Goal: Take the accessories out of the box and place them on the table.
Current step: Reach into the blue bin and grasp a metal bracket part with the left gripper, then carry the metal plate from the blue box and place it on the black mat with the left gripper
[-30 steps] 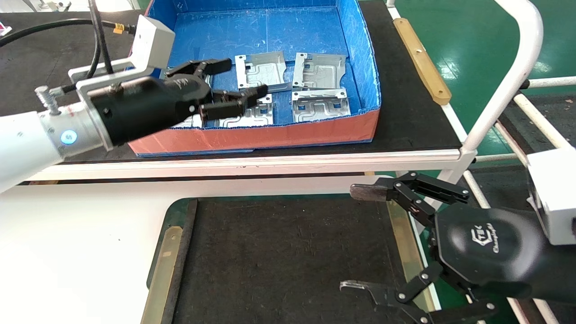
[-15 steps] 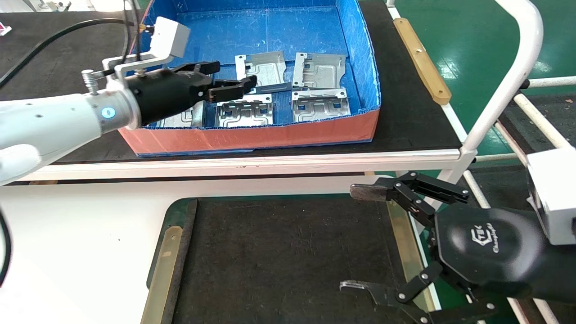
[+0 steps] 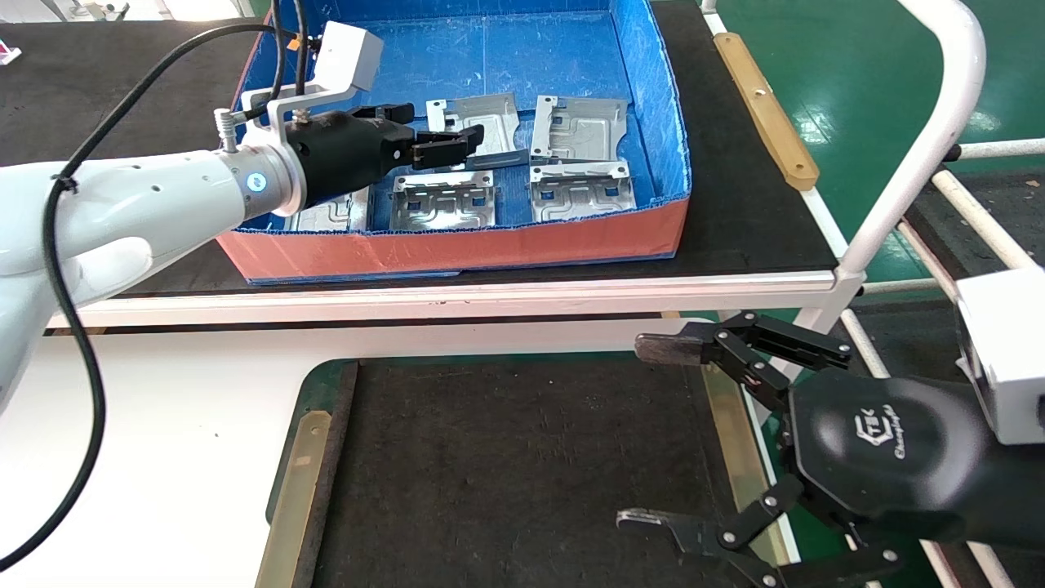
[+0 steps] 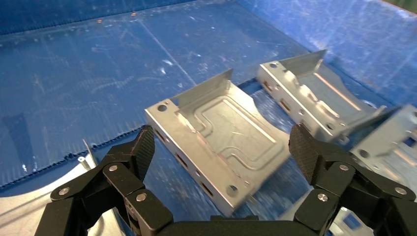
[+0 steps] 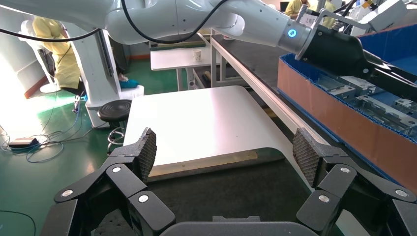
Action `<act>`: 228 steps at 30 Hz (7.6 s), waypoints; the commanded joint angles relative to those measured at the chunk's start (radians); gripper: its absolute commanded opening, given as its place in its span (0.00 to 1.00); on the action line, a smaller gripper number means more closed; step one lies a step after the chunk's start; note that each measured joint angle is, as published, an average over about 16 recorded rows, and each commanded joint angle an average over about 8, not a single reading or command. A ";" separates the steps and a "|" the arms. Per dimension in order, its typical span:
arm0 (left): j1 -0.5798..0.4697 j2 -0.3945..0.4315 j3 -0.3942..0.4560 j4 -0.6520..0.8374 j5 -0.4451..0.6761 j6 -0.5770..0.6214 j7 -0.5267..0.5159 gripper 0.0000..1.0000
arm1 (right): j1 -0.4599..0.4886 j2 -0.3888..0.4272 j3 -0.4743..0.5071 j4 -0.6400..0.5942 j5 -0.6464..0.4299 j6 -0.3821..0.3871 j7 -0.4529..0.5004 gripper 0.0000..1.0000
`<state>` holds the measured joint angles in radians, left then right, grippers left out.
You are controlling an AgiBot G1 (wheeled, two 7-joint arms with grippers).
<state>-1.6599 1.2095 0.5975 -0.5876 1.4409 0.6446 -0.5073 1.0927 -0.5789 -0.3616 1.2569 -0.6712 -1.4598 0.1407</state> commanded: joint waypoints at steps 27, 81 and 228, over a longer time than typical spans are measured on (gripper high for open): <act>-0.020 0.041 0.052 0.066 0.087 -0.071 -0.106 0.00 | 0.000 0.000 0.000 0.000 0.000 0.000 0.000 0.69; -0.027 0.040 0.039 0.047 0.086 -0.119 -0.114 0.00 | 0.000 0.000 0.000 0.000 0.000 0.000 0.000 0.00; 0.224 0.107 0.021 0.499 -0.423 0.862 1.368 0.00 | 0.000 0.001 -0.001 -0.001 0.001 0.001 -0.001 1.00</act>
<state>-1.4347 1.3150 0.6194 -0.0900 1.0185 1.4837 0.8614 1.0926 -0.5784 -0.3625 1.2560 -0.6702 -1.4589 0.1399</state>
